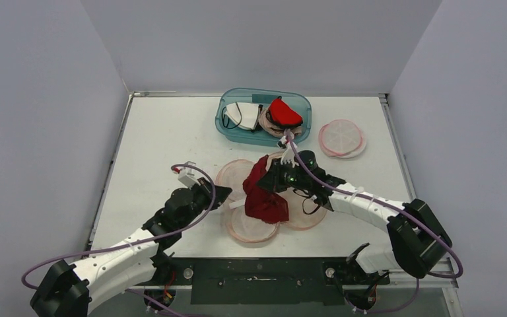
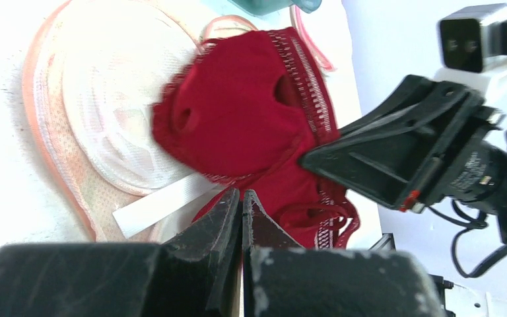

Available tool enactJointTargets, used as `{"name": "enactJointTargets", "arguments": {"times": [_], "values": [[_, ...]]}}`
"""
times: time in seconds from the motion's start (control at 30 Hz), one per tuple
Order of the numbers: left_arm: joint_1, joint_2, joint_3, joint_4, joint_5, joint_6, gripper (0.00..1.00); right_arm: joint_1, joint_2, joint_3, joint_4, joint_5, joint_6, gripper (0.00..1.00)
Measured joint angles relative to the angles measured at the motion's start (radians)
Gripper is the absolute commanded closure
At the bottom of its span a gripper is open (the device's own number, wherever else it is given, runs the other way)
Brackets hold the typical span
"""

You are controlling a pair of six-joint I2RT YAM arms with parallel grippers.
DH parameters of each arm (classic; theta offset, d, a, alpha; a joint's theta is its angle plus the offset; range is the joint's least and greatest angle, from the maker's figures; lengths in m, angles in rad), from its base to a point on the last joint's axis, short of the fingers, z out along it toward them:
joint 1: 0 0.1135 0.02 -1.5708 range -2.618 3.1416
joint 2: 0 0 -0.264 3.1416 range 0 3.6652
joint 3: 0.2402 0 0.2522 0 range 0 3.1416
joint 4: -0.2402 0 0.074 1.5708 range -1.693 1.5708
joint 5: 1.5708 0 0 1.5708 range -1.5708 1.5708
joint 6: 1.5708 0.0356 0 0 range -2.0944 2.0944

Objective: Unzip the laundry bag and remove the bra
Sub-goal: Pick up the bra from the laundry bag.

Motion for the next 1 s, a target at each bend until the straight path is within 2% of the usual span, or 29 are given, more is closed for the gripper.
{"name": "enactJointTargets", "arguments": {"times": [0.27, 0.53, 0.8, 1.0], "values": [[0.004, -0.099, 0.000, -0.099, -0.027, 0.000, 1.00, -0.029, -0.091, 0.097, -0.113, 0.024, -0.039, 0.95], [0.008, -0.179, 0.000, -0.171, -0.054, -0.005, 1.00, -0.095, -0.101, 0.234, -0.163, 0.050, -0.020, 0.95], [0.008, -0.207, 0.000, -0.222, -0.078, -0.028, 1.00, -0.188, -0.076, 0.325, -0.023, 0.171, 0.162, 0.95], [0.008, -0.257, 0.000, -0.232, -0.094, -0.053, 1.00, -0.194, 0.022, 0.344, 0.195, 0.353, 0.304, 0.95]]}}
